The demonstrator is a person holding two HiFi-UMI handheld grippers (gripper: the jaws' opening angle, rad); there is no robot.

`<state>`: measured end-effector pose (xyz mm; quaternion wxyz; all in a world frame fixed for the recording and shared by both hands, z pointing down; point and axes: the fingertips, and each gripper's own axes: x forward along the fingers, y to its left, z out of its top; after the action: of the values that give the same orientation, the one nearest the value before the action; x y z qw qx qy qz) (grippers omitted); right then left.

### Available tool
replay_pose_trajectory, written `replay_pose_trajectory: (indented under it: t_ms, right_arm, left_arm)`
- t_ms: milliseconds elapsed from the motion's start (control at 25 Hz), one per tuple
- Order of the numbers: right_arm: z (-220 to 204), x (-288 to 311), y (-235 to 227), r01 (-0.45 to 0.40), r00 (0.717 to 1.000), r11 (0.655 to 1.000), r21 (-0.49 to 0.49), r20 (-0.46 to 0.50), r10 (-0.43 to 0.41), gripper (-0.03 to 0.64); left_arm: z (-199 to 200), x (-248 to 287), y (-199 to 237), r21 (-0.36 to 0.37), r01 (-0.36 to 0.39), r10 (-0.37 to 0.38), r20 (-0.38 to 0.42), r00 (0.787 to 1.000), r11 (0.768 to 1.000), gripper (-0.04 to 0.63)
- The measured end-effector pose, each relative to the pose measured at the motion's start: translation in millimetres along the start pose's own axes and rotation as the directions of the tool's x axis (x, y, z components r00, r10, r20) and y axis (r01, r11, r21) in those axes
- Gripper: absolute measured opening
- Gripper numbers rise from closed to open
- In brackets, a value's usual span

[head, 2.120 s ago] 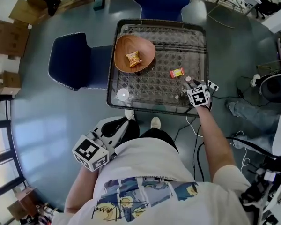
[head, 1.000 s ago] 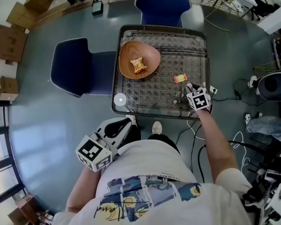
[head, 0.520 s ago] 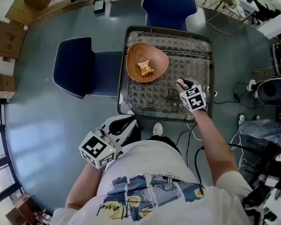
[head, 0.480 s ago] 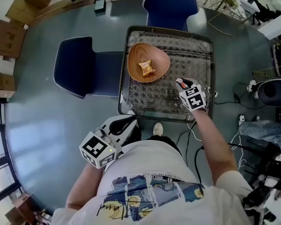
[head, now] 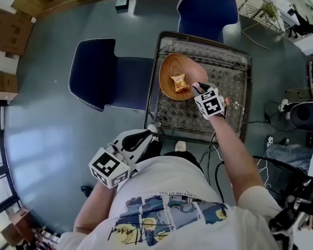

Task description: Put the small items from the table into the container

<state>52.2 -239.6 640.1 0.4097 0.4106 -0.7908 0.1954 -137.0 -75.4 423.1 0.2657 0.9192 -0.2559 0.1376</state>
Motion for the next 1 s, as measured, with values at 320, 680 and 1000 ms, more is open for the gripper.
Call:
replay_pose_trajectory:
  t_ms: [320,680,1000]
  right_arm:
    - [6.2,57.2,4.8,0.006,0.992,0.999,-0.037,-0.124,-0.011,0.112]
    - [-1.8,90.4,3.4,0.032,0.965,0.998,-0.050,-0.260,-0.044,0.114]
    - [-10.8,94.0,6.6,0.022,0.962,1.000,-0.019,-0.270,-0.026,0.115]
  left_arm:
    - [-4.9,-28.9,48.2,-0.051,-0.039,0.039,-0.002,0.999,0.998,0.011]
    - [-7.9,-49.1,77.1,-0.099,-0.034,0.033,-0.009,0.999,0.994,0.009]
    - [-8.9,-47.3,83.0,-0.107,-0.015,0.013,-0.019,1.000,0.994,0.009]
